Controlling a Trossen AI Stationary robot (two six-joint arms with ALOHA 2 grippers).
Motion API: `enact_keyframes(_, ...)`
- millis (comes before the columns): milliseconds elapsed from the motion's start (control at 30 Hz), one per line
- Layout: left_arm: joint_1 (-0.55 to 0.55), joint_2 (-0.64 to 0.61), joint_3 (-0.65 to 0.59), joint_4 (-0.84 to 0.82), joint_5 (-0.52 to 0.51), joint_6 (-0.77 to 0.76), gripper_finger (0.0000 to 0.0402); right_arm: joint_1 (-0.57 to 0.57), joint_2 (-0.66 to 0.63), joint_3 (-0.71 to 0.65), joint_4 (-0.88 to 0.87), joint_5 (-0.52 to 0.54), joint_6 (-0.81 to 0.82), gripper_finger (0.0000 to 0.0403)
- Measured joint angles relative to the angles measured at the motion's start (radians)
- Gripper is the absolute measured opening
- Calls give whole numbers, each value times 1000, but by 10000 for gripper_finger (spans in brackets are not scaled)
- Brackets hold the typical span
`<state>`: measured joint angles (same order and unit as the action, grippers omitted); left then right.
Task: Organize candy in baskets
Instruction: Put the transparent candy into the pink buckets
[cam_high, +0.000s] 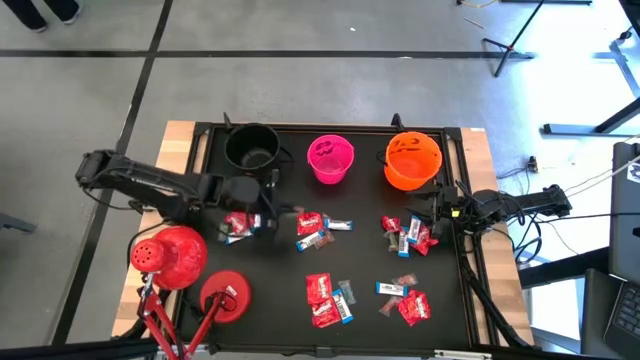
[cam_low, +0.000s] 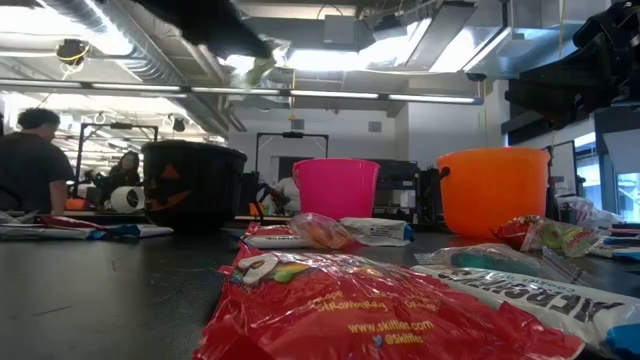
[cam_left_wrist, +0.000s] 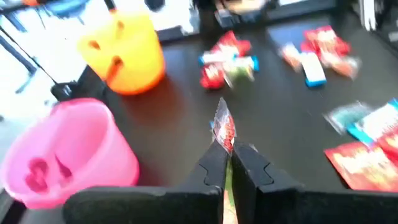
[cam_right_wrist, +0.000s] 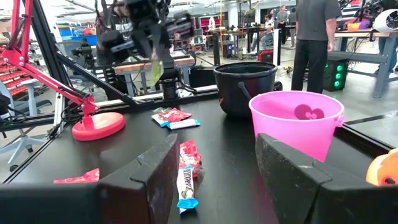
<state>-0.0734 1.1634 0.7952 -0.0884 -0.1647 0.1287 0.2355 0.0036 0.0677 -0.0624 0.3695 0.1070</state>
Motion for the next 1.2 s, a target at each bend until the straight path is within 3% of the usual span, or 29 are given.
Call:
enact_keyframes(267, 202, 48, 0, 334, 92, 65, 0, 0, 0, 0, 0, 0, 0, 214)
enact_keyframes(567, 365, 205, -1, 583, 142, 59, 0, 0, 0, 0, 0, 0, 0, 214)
enact_keyframes(733, 447, 280, -1, 729, 233, 1, 0, 0, 0, 0, 0, 0, 0, 214)
enact_keyframes(933, 508, 364, 0, 829, 254, -17, 0, 0, 0, 0, 0, 0, 0, 214)
enact_keyframes(1067, 526, 423, 18, 831, 311, -47, 0, 0, 0, 0, 0, 0, 0, 214)
enact_keyframes(1200, 526, 487, 31, 828, 304, -41, 0, 0, 0, 0, 0, 0, 0, 214)
